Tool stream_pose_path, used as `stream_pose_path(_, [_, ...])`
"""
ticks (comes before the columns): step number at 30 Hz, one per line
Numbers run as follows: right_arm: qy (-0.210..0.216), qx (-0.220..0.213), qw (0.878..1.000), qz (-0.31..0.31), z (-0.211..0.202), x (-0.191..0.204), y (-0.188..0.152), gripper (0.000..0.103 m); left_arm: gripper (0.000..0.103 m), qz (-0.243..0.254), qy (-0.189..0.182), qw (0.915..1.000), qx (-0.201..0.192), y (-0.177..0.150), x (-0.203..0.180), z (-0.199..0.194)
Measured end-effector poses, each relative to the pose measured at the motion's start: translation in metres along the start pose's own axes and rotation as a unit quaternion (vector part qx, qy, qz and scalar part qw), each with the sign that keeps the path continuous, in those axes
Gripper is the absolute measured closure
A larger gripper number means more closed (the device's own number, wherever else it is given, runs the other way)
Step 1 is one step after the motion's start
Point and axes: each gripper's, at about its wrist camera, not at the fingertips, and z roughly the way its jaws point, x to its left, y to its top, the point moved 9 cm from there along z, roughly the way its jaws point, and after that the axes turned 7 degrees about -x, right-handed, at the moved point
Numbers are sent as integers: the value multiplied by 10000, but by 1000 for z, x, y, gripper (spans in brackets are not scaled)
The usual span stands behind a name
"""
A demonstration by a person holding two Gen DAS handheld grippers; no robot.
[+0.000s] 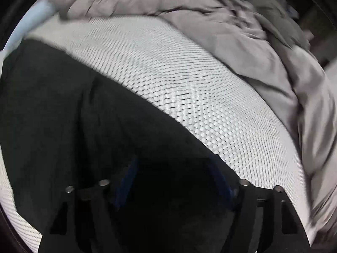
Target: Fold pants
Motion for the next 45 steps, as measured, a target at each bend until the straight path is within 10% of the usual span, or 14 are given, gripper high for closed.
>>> stream_pose_path(3, [169,373,9992,-2,15,0,-8,43,26,98,32,9999,20,0,-2,3])
stream_pose_path(5, [153,472,9986,-155,15,0,-9,87,24,194,51,9998,34,0,-4,6])
stream_pose_path(12, [-147,-173,9989,407,-2,-39,0,98,24,457,58,9989,108,-3,-6,9])
stream_pose_path(18, [-500,-374,9915,1137,-30,-52,-13,54,24,22,-122,9999,-29,5,9,-17])
stream_pose_path(22, [-415,-1565,9356,3139,-108,-61,-55,9,24,-285,-197,9993,-144,8,35,-38])
stream_pose_path(27, [-182,-2229,8529,4718,-174,-20,-130,8,31,-1643,-755,9835,45,-1,72,-45])
stream_pose_path(33, [115,-2588,7977,5446,-210,17,-178,8,34,-2226,-1058,9691,27,-3,88,-28])
stream_pose_path(39, [769,-2436,7922,5542,-176,25,-182,8,94,-2533,-794,9640,-165,12,101,8])
stream_pose_path(45, [1093,-1964,7610,6086,-150,18,-215,8,102,-2419,-773,9651,-633,32,101,4])
